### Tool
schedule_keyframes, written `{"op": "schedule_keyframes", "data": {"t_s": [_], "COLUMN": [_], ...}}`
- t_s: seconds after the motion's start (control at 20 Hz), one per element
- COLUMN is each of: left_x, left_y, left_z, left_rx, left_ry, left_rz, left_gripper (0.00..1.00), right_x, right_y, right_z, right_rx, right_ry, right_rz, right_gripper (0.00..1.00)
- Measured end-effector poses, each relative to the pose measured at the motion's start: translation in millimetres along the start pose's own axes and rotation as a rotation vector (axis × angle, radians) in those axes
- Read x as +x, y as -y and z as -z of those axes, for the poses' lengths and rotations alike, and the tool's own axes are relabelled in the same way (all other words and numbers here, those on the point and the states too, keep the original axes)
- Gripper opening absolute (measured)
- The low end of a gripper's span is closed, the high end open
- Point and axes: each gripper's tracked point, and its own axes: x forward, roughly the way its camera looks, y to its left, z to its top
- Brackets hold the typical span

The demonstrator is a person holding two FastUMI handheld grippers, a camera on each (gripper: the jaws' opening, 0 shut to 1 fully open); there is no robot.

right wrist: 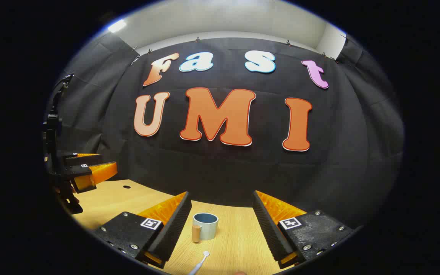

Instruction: Put the toothbrush and toothpaste on the desktop into the cup, then pick up the cup and place it on the coaster on the desktop.

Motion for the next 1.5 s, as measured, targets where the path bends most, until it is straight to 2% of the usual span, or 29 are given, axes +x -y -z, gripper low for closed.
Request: {"op": "schedule_keyframes", "data": {"t_s": [0.5, 0.7, 0.95, 1.2, 1.3, 1.5], "left_x": [2.4, 6.0, 11.9, 14.5, 15.2, 7.7], "left_y": [4.2, 12.2, 13.1, 31.1, 32.2, 39.2], "left_z": [5.5, 10.8, 18.7, 56.3, 69.4, 99.2], "left_rx": [-0.007, -0.062, -0.009, 0.006, 0.033, 0.051], "left_ry": [-0.028, -0.080, -0.132, -0.304, -0.373, -0.514], "left_rz": [0.016, 0.063, 0.069, 0.136, 0.140, 0.163], "left_gripper": [0.97, 0.98, 0.98, 0.98, 0.98, 0.98], "right_x": [0.3, 0.7, 2.0, 3.1, 2.7, 1.6], "right_y": [-10.9, -15.1, -19.8, -29.2, -31.4, -37.0], "right_z": [7.0, 7.4, 0.0, 10.1, 19.2, 25.7], "right_rx": [-0.003, -0.008, -0.030, -0.047, -0.048, -0.041], "right_ry": [-0.027, -0.046, -0.091, -0.208, -0.274, -0.358], "right_rz": [-0.023, -0.030, -0.054, -0.090, -0.102, -0.134], "right_gripper": [0.96, 0.96, 0.96, 0.96, 0.96, 0.91]}}
